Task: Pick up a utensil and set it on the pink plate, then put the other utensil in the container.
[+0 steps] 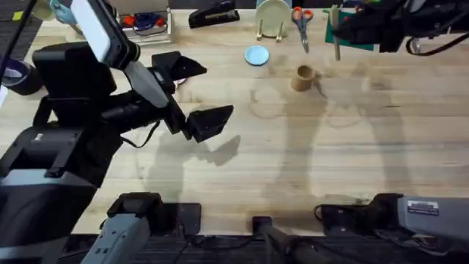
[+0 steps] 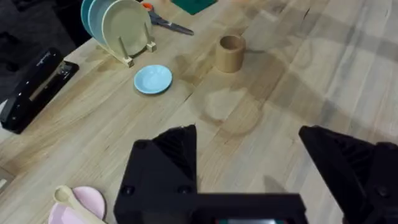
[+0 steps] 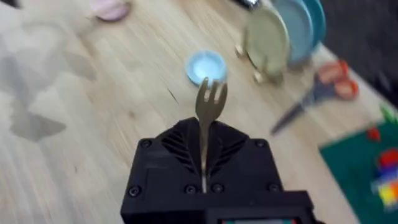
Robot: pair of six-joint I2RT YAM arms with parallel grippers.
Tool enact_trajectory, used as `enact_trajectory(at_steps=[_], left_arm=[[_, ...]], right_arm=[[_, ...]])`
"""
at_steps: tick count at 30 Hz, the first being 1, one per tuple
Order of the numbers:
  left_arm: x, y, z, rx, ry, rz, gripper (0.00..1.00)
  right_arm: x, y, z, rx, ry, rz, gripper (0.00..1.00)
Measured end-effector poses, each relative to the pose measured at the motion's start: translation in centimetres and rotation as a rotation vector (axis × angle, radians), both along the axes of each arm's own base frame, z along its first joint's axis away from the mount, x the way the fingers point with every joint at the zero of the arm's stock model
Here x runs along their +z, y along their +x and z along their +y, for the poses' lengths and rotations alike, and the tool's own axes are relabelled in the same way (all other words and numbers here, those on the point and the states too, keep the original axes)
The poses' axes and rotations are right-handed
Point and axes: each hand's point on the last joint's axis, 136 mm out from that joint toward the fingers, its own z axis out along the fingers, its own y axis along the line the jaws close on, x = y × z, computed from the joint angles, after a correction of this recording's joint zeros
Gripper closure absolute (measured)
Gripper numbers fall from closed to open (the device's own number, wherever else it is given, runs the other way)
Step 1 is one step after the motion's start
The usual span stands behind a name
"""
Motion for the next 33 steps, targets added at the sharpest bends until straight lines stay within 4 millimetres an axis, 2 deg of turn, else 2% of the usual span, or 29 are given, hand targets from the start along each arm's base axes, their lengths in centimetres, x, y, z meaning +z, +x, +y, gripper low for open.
enact_trajectory(at_steps=[7, 10, 15, 19, 33], left_arm=[[0.0, 0.0, 0.0, 0.000, 0.000, 0.000, 0.008], [0.0, 0.0, 0.0, 0.000, 0.000, 0.000, 0.008], [0.0, 0.0, 0.0, 0.000, 0.000, 0.000, 0.008], [0.0, 0.0, 0.0, 0.000, 0.000, 0.000, 0.008], [0.0, 0.0, 0.0, 0.000, 0.000, 0.000, 0.008]], right_arm=[[2.4, -0.5, 2.2, 0.194, 0.145, -0.144, 0.972], [2.4, -0.6, 1.9, 0.244, 0.232, -0.163, 0.972], [2.2, -0.4, 0.4, 0.286, 0.358, -0.210, 0.972], [1.4, -0.1, 0.0, 0.310, 0.405, -0.237, 0.972], [-3.3, 1.3, -0.4, 0.313, 0.423, -0.200, 0.972]])
